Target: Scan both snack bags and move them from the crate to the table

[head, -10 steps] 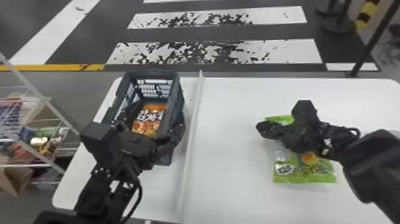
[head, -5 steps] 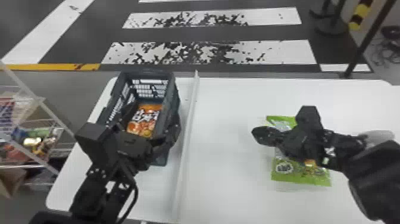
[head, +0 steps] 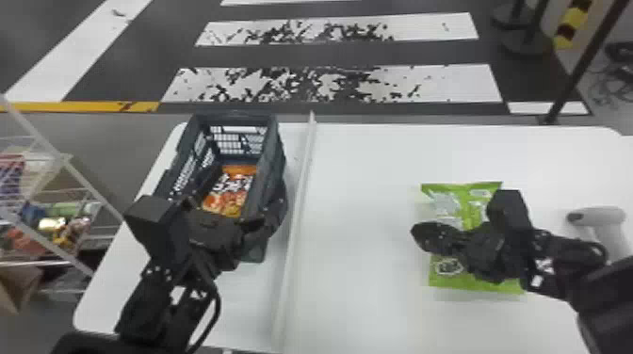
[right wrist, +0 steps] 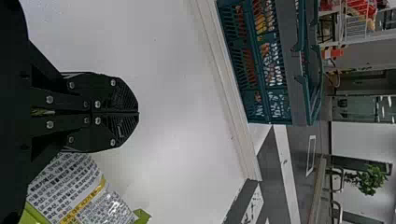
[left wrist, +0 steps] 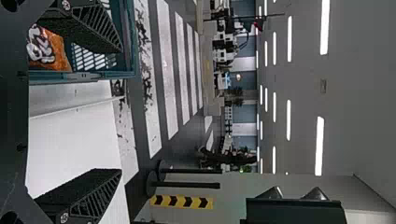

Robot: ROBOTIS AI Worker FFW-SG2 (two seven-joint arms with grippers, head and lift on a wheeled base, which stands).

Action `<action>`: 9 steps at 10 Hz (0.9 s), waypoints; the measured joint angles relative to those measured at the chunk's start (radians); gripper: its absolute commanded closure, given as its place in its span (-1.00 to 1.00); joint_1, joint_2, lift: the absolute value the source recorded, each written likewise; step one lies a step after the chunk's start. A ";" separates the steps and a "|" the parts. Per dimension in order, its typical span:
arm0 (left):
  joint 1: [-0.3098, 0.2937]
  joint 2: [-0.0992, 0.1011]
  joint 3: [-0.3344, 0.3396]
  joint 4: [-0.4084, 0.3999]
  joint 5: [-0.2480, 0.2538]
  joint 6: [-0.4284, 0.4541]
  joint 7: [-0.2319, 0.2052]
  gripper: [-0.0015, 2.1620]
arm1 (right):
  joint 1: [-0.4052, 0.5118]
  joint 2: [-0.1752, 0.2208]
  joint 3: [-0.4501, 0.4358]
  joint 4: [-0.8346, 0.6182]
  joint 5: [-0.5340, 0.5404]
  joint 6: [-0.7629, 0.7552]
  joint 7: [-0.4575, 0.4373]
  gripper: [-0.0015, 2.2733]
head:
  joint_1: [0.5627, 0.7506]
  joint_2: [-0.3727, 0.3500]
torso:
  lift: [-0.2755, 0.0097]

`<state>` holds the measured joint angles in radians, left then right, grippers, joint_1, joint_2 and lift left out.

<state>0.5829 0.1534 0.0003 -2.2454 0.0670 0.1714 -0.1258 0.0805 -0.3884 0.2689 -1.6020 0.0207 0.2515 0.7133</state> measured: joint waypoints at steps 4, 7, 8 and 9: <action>0.001 0.002 -0.002 0.000 0.000 0.000 -0.003 -0.92 | -0.010 -0.007 -0.032 0.030 0.007 -0.001 -0.004 0.93 | 0.41 0.24 | 0.32; 0.001 0.003 -0.002 0.000 0.000 0.000 -0.003 -0.92 | -0.018 -0.011 -0.043 0.050 0.011 -0.004 -0.006 0.93 | 0.41 0.19 | 0.32; 0.000 0.003 -0.001 0.000 0.001 0.000 -0.003 -0.92 | -0.018 -0.016 -0.043 0.051 0.011 -0.004 -0.002 0.93 | 0.41 0.18 | 0.32; 0.000 0.003 0.000 0.000 0.001 -0.001 -0.003 -0.92 | -0.014 -0.021 -0.044 0.046 0.011 -0.004 -0.001 0.93 | 0.41 0.18 | 0.32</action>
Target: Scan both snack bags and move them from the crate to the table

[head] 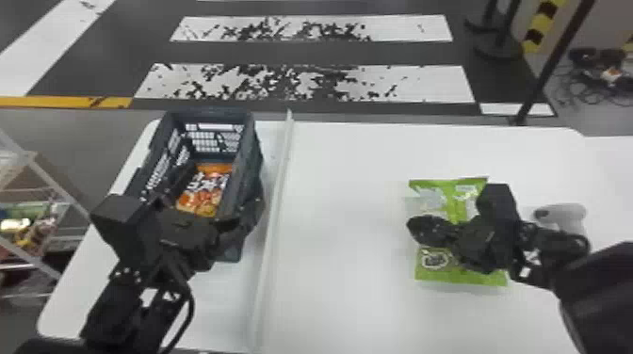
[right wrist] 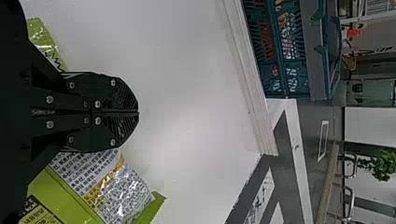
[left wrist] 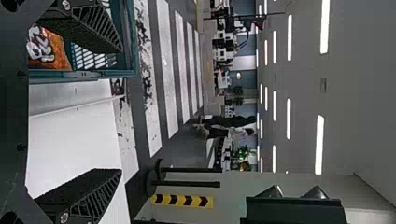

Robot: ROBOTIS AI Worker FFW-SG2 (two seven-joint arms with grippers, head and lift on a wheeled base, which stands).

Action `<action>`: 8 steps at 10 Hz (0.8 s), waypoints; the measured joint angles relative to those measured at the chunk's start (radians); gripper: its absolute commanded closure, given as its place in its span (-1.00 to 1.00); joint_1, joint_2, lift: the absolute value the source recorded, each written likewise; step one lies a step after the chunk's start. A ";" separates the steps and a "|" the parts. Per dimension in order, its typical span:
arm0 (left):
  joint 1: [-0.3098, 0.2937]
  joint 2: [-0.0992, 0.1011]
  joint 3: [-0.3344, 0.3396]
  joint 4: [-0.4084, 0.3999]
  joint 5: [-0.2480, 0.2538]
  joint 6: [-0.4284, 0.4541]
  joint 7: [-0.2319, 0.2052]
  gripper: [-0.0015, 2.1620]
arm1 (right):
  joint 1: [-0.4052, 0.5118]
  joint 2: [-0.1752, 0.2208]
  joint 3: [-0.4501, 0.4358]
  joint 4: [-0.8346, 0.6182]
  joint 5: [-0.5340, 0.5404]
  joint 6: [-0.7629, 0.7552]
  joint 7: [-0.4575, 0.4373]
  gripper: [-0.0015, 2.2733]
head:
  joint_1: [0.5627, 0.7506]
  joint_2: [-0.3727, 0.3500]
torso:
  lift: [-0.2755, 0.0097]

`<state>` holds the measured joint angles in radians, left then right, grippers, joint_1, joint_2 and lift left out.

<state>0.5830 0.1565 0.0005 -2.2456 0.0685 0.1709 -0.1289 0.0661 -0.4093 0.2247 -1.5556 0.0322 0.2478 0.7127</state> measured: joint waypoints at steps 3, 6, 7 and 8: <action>-0.001 -0.001 0.001 0.010 0.002 -0.008 -0.001 -0.92 | 0.013 -0.009 -0.007 -0.012 0.001 -0.003 0.001 0.93 | 0.41 0.17 | 0.32; -0.002 -0.002 0.005 0.017 0.004 -0.024 -0.001 -0.92 | 0.097 -0.004 -0.057 -0.166 -0.057 0.001 -0.003 -0.12 | 0.41 0.23 | 0.32; -0.001 -0.002 0.007 0.014 0.005 -0.029 -0.002 -0.92 | 0.146 0.005 -0.109 -0.262 -0.121 0.018 -0.019 -0.79 | 0.41 0.25 | 0.32; 0.000 -0.002 0.008 0.004 0.005 -0.030 -0.005 -0.92 | 0.180 0.021 -0.174 -0.340 -0.187 0.069 -0.045 -0.91 | 0.41 0.19 | 0.32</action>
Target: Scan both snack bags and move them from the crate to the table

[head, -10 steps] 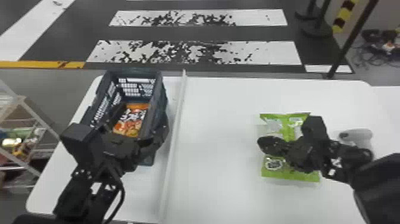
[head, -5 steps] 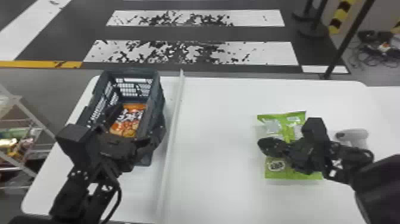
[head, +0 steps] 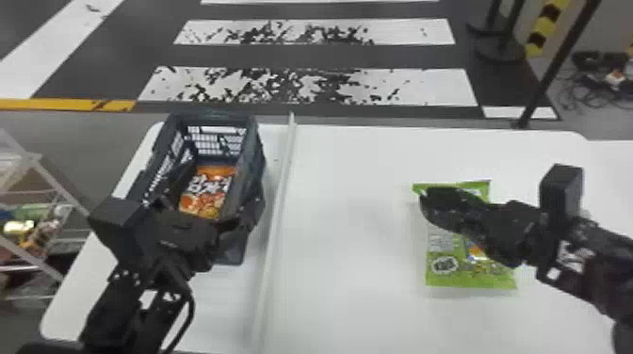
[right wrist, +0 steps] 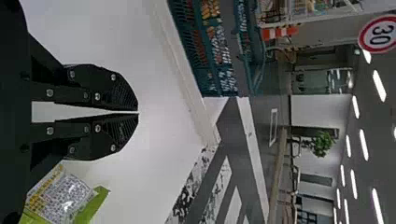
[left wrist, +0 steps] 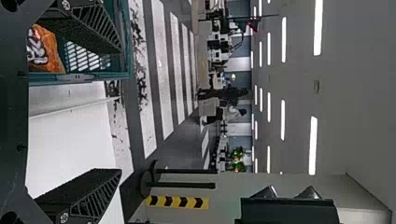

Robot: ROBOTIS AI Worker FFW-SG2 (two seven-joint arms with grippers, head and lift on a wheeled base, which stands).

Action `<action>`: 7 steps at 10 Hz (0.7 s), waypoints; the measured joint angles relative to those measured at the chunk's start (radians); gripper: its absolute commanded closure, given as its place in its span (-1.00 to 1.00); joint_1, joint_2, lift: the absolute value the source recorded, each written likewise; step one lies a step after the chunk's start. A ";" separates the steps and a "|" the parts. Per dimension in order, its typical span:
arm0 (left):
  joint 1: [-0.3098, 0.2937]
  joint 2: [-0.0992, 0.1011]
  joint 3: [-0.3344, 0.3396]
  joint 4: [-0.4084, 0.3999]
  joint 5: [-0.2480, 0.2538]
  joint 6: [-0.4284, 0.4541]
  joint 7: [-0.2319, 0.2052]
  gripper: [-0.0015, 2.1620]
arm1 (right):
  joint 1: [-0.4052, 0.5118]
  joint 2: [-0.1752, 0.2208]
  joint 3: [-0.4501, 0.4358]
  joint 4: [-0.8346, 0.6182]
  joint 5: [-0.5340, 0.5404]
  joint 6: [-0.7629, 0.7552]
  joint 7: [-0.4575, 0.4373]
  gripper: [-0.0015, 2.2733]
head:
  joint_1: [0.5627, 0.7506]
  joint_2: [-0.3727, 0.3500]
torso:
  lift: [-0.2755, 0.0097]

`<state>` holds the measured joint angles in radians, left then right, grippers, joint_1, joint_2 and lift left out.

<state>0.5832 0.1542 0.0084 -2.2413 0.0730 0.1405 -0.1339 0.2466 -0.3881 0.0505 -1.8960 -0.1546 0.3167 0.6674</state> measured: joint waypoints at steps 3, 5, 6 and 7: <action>0.011 -0.001 0.020 -0.012 -0.001 -0.004 -0.026 -0.92 | 0.062 0.042 -0.174 -0.078 -0.073 0.113 -0.229 -0.92 | 0.41 -0.12 | 0.32; 0.015 -0.001 0.034 -0.011 0.003 -0.006 -0.052 -0.92 | 0.077 0.056 -0.271 -0.055 -0.052 0.207 -0.333 -0.93 | 0.41 -0.43 | 0.32; 0.013 -0.002 0.034 -0.003 0.006 -0.014 -0.057 -0.92 | 0.081 0.064 -0.321 -0.021 -0.040 0.209 -0.333 -0.95 | 0.41 -0.49 | 0.32; 0.009 -0.003 0.035 0.010 0.013 -0.030 -0.061 -0.92 | 0.085 0.074 -0.363 0.022 -0.035 0.190 -0.331 -0.96 | 0.41 -0.62 | 0.32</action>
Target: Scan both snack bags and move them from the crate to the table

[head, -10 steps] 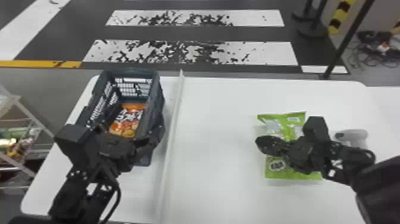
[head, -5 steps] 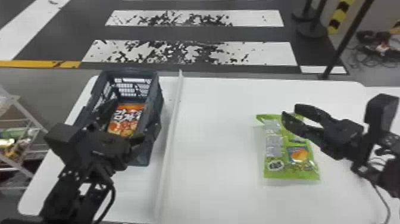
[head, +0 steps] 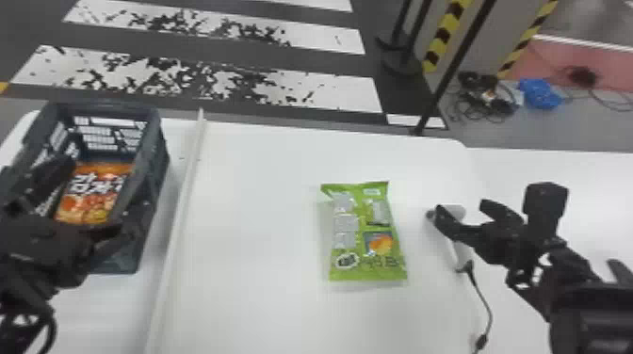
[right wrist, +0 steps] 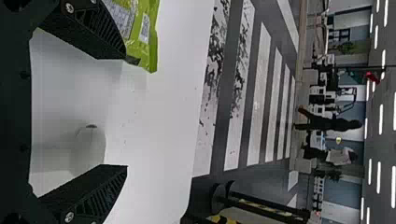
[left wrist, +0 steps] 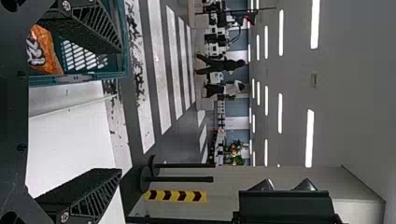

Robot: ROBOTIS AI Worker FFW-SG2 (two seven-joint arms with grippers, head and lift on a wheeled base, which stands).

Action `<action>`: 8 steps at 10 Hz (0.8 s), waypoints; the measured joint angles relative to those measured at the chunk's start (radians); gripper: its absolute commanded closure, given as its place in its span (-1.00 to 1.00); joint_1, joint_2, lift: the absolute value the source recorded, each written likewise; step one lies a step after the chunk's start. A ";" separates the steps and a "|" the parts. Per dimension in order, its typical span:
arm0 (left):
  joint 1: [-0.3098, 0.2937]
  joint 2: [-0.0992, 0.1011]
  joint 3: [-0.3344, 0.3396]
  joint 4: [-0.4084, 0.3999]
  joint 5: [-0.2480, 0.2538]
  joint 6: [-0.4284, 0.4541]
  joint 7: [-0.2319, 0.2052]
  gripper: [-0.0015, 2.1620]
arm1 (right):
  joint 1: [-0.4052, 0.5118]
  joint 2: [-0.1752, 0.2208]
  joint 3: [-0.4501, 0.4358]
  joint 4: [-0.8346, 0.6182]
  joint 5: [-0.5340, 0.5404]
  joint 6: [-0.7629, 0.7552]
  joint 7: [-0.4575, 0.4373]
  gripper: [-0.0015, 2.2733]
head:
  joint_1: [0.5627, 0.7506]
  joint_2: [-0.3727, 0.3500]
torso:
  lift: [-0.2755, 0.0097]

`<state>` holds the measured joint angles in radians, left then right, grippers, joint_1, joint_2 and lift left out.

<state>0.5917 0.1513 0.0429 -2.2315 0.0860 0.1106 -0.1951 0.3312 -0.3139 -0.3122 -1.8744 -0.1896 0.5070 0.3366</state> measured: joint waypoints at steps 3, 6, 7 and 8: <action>-0.012 -0.004 -0.004 0.030 0.006 -0.022 -0.014 -0.92 | -0.021 -0.020 -0.020 0.146 0.012 -0.003 0.038 -0.98 | 0.41 -0.78 | 0.32; -0.013 -0.006 -0.003 0.045 0.006 -0.031 -0.019 -0.92 | -0.089 -0.059 0.017 0.270 0.012 0.011 0.078 -0.73 | 0.41 -0.79 | 0.32; -0.013 -0.006 -0.003 0.047 0.006 -0.031 -0.021 -0.92 | -0.114 -0.074 0.032 0.302 0.015 0.019 0.082 -0.43 | 0.41 -0.80 | 0.32; -0.012 -0.006 -0.003 0.049 0.006 -0.031 -0.021 -0.92 | -0.133 -0.085 0.043 0.322 0.026 0.030 0.098 0.15 | 0.41 -0.80 | 0.32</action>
<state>0.5797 0.1450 0.0400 -2.1820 0.0920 0.0791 -0.2163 0.1978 -0.3987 -0.2690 -1.5524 -0.1635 0.5369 0.4344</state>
